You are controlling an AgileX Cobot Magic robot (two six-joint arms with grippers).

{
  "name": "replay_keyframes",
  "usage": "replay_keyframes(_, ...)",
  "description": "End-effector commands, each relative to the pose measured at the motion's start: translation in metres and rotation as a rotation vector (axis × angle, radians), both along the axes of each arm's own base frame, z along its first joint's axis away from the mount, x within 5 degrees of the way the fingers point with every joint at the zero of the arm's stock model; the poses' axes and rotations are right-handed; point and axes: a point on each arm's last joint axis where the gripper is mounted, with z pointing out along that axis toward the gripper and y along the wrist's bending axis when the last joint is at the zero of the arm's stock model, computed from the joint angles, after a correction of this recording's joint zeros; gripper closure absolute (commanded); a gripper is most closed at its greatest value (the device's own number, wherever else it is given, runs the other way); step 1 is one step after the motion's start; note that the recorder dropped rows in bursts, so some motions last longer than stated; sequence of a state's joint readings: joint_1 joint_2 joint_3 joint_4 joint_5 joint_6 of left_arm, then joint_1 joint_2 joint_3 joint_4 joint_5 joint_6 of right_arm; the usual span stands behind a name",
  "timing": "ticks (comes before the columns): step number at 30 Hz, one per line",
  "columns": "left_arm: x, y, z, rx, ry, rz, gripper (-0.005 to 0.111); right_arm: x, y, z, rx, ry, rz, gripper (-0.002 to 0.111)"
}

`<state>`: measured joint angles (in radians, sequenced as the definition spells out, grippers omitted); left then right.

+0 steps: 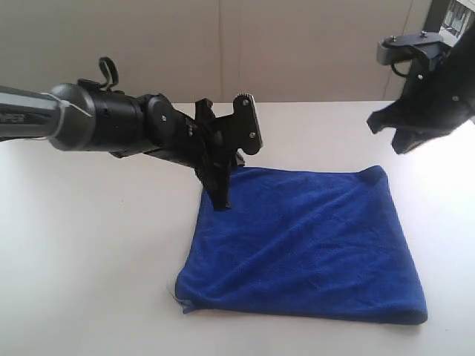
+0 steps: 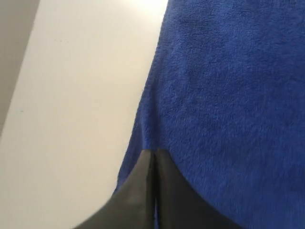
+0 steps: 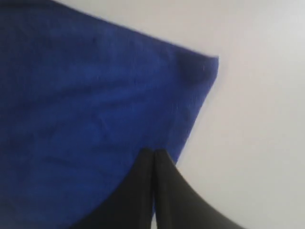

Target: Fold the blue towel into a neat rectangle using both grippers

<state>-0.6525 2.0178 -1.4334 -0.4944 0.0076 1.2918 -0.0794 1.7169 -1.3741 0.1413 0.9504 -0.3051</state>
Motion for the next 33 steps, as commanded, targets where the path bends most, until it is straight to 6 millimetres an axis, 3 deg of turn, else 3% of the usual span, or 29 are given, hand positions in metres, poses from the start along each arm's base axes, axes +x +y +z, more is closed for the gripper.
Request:
replay_keyframes(1,0.016,-0.017,-0.006,-0.065,0.117,0.027,0.107,-0.044,0.014,-0.008,-0.024,-0.015,-0.044,0.108)
replay_keyframes(6,0.04,-0.024,0.003,-0.135,0.228,0.063,0.107,-0.071,0.025,-0.042,-0.03,0.024,-0.053,0.108)
replay_keyframes(10,0.054,-0.014,0.004,-0.131,0.326,0.082,0.107,-0.078,0.024,-0.069,-0.045,0.06,-0.085,0.108)
replay_keyframes(13,0.062,-0.008,-0.006,-0.075,0.357,0.117,0.107,-0.08,0.023,-0.083,-0.048,0.077,-0.107,0.108)
replay_keyframes(22,0.068,-0.008,-0.04,-0.032,0.392,0.152,0.107,-0.086,0.024,-0.101,-0.041,0.091,-0.11,0.108)
replay_keyframes(33,0.075,-0.008,-0.052,-0.024,0.335,0.169,0.107,-0.091,0.026,-0.113,-0.007,0.058,-0.141,0.108)
